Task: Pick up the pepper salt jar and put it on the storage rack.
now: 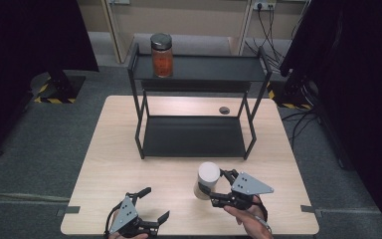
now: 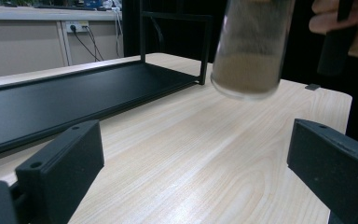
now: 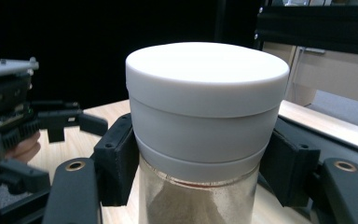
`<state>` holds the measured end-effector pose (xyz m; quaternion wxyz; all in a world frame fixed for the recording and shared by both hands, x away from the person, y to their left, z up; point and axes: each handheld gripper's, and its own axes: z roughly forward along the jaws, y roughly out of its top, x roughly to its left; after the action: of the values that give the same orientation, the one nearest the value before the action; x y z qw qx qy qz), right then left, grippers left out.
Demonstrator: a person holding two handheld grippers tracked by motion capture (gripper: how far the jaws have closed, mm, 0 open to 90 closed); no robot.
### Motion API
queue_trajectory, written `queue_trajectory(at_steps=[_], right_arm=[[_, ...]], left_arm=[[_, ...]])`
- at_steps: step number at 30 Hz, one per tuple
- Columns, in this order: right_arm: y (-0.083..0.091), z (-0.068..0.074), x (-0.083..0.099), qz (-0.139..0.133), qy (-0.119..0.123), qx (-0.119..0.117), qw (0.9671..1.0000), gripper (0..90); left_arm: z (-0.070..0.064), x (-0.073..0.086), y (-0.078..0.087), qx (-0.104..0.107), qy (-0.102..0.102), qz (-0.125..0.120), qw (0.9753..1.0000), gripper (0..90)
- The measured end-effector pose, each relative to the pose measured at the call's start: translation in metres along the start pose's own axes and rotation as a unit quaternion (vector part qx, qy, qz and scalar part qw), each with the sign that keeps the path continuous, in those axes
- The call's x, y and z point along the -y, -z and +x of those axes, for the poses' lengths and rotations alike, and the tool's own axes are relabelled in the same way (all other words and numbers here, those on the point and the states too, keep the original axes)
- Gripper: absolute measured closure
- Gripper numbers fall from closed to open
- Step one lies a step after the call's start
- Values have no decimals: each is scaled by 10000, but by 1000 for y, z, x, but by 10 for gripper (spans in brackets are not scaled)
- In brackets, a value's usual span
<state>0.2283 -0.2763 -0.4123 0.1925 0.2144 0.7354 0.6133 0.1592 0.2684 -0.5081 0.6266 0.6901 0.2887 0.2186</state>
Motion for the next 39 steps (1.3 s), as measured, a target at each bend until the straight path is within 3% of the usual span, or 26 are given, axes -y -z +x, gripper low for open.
queue_trajectory(at_steps=[16,21,28,34,39], right_arm=[[-12,-20,-45,27,21,5,10000,355],[-16,-21,-60,86,120,38,9999,355],[-23,-30,-76,14,13,-39,10000,355],[-27,-33,-94,71,121,27,9999,355],[-31,-38,-104,55,33,-5,10000,355]], left_arm=[[0,0,0,-17,6,13,10000,31],[0,0,0,-28,11,11,10000,31],[0,1,0,-37,12,8,10000,31],[0,1,0,-35,16,15,10000,32],[0,1,0,-32,20,18,10000,32]])
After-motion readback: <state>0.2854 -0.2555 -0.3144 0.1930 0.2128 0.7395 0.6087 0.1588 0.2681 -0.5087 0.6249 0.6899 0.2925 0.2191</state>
